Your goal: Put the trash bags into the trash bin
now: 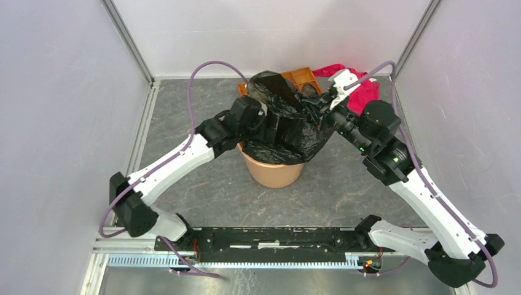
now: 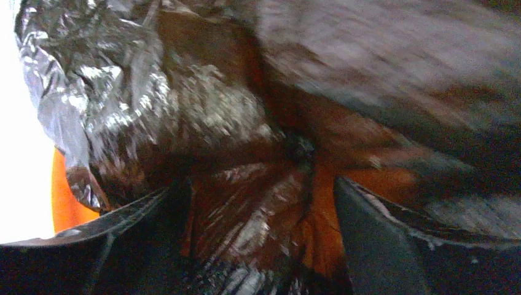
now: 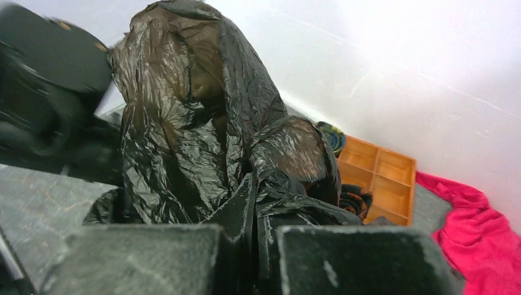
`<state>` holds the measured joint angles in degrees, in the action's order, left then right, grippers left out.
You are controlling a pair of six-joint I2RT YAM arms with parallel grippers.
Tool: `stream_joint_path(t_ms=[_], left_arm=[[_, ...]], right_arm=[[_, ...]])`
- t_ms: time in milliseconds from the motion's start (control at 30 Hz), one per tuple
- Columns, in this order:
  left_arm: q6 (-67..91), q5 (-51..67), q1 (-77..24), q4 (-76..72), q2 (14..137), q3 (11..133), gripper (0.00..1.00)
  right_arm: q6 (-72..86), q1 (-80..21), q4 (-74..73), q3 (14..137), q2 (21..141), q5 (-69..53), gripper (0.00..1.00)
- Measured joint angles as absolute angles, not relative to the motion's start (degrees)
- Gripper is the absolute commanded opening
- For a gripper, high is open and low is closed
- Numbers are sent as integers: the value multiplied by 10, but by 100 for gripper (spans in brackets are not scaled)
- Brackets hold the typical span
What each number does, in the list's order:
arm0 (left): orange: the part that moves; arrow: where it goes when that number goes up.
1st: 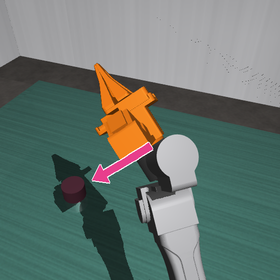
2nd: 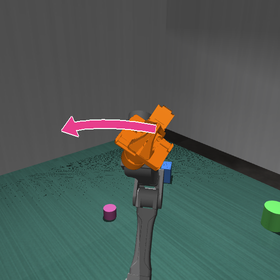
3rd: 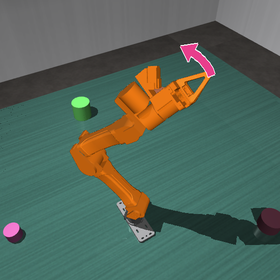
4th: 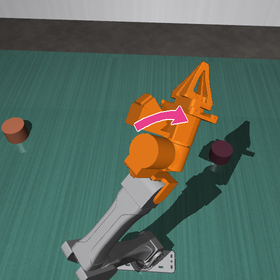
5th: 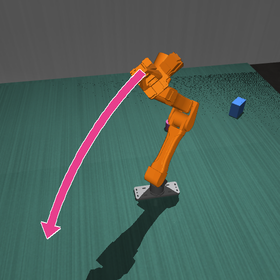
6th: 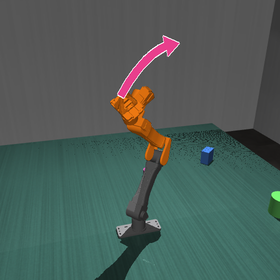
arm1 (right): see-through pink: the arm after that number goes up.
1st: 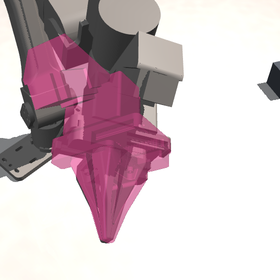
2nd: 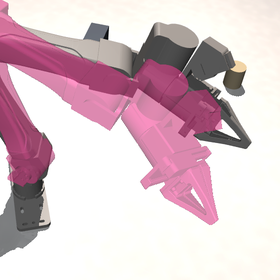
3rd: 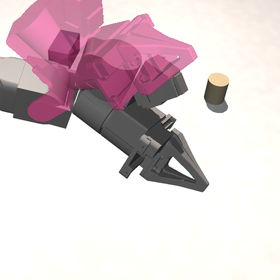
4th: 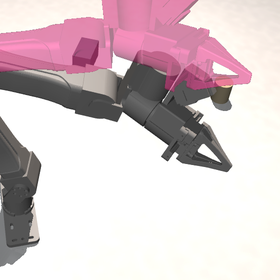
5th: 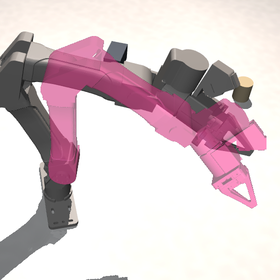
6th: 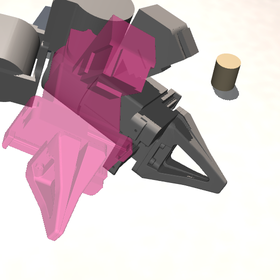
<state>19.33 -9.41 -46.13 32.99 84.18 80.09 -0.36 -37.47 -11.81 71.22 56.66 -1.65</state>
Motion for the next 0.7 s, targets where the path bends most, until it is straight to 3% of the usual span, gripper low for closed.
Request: stream_joint_path(t_ms=[67,400,700], left_arm=[[194,-72,-459,324,811,779,99],[183,-24,-465,305,610,770,100],[167,162,-477,251,637,758,100]], right_arm=[[-6,-375,-120,713,578,-32,1],[-10,-375,-137,764,602,-25,1],[10,-375,-143,776,607,-32,1]])
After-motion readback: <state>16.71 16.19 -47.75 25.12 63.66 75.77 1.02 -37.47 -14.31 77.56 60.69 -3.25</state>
